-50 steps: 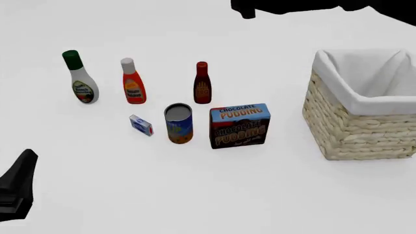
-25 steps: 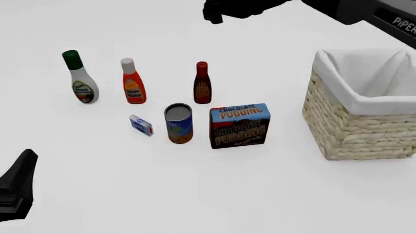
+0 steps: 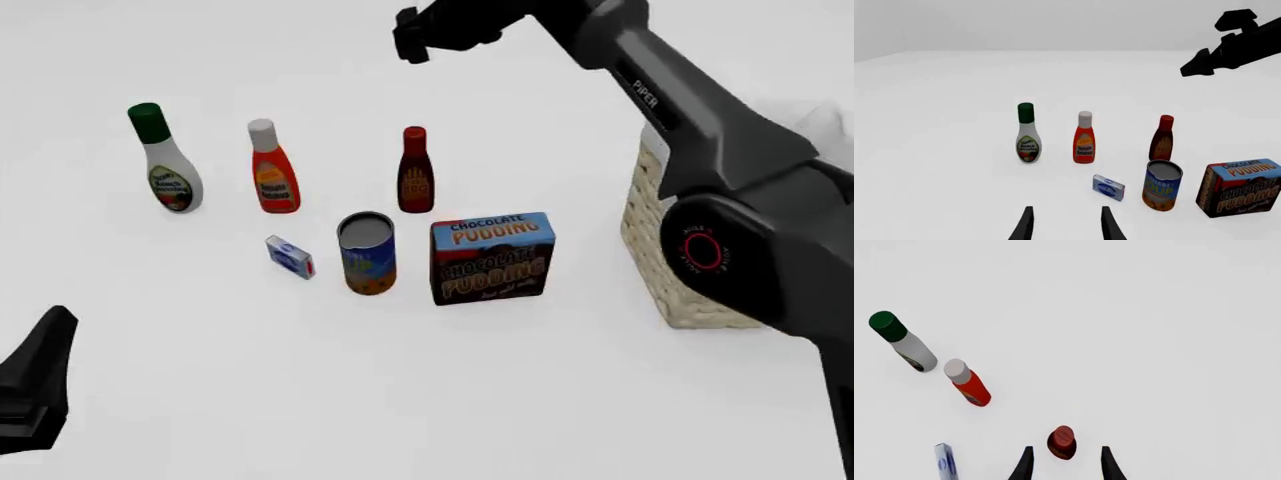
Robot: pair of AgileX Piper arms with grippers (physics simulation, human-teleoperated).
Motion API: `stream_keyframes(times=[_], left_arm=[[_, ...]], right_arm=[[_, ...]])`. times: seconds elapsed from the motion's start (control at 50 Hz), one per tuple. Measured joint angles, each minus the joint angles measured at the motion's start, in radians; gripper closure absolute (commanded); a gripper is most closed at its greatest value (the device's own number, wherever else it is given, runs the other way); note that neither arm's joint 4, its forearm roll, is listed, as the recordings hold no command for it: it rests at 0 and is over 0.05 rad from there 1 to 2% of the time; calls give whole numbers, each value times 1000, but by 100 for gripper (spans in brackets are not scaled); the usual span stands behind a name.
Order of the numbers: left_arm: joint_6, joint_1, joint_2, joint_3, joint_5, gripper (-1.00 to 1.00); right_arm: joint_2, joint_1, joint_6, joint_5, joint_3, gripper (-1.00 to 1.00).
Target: Pick the bbq sauce and place it in the basket.
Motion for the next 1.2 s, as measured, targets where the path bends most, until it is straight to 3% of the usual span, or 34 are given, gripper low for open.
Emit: stream_keyframes(times=[0.16, 0.36, 1.2], left_arm=[[0, 0, 0, 0, 0, -100], [0, 0, 0, 0, 0, -100], [0, 0, 0, 0, 0, -100]], right_arm=[[120, -8, -8, 69, -166, -100], [210, -9, -8, 97, -255, -100], [388, 11, 21, 81, -306, -100]])
